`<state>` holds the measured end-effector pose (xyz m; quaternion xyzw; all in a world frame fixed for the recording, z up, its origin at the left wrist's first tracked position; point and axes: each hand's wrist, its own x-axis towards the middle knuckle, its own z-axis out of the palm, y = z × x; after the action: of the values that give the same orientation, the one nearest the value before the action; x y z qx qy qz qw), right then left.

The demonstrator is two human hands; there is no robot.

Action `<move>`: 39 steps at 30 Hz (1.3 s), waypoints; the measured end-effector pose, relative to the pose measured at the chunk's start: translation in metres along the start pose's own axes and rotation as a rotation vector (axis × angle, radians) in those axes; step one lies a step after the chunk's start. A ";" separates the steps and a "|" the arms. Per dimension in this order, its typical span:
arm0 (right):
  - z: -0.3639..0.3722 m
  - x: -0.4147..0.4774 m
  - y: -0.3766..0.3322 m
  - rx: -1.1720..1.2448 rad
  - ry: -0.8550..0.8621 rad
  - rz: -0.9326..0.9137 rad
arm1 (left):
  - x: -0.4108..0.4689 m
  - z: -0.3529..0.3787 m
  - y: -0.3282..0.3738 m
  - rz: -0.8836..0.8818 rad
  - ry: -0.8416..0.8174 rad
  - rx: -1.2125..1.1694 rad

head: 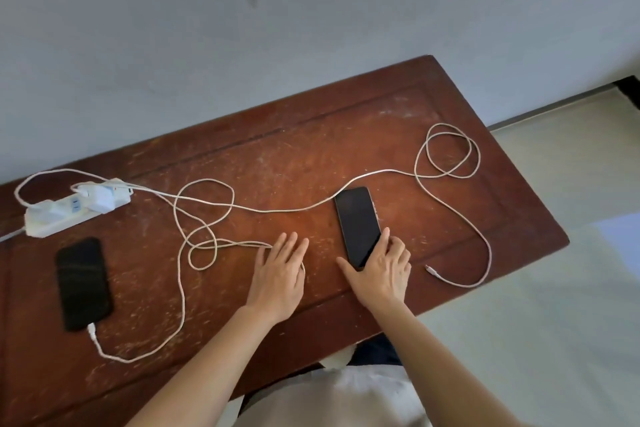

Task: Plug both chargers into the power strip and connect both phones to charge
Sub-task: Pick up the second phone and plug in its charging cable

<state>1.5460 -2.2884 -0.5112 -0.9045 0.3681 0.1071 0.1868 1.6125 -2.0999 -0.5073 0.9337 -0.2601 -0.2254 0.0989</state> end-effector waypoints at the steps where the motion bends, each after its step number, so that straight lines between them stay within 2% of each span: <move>1: 0.001 0.002 0.004 -0.020 0.008 -0.034 | 0.000 0.004 0.006 -0.034 -0.028 0.003; 6: -0.003 0.017 0.016 0.008 -0.006 -0.135 | -0.003 0.012 0.017 -0.121 -0.093 0.034; 13: -0.031 0.032 0.016 0.120 -0.150 -0.081 | 0.007 -0.021 0.013 -0.144 -0.222 -0.053; 15: -0.041 0.031 0.017 0.252 -0.224 -0.042 | 0.012 -0.033 0.016 -0.179 -0.251 -0.129; 17: -0.050 0.030 0.021 0.588 -0.376 0.042 | 0.017 -0.048 0.023 -0.266 -0.226 -0.316; 19: -0.060 0.024 0.027 0.932 -0.569 0.142 | 0.022 -0.061 0.033 -0.380 -0.134 -0.639; 20: -0.064 0.019 0.029 1.030 -0.644 0.145 | 0.024 -0.066 0.039 -0.408 -0.090 -0.780; 23: -0.065 0.005 0.036 1.144 -0.690 0.071 | 0.028 -0.079 0.054 -0.426 -0.091 -1.144; 26: -0.060 -0.008 0.040 1.254 -0.755 0.046 | 0.031 -0.085 0.056 -0.343 -0.249 -1.366; 29: -0.057 -0.017 0.044 1.311 -0.800 0.009 | 0.031 -0.086 0.058 -0.223 -0.437 -1.388; 31: -0.057 -0.020 0.048 1.327 -0.814 -0.014 | 0.028 -0.082 0.060 -0.197 -0.465 -1.415; 36: -0.056 -0.019 0.047 1.246 -0.844 -0.083 | 0.022 -0.072 0.066 -0.205 -0.308 -1.413; 39: -0.061 -0.017 0.046 1.006 -0.761 -0.091 | 0.024 -0.067 0.064 -0.257 -0.148 -1.413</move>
<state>1.5048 -2.3338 -0.4628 -0.6192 0.2422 0.2271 0.7116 1.6344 -2.1624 -0.4376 0.6520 0.0536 -0.4123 0.6340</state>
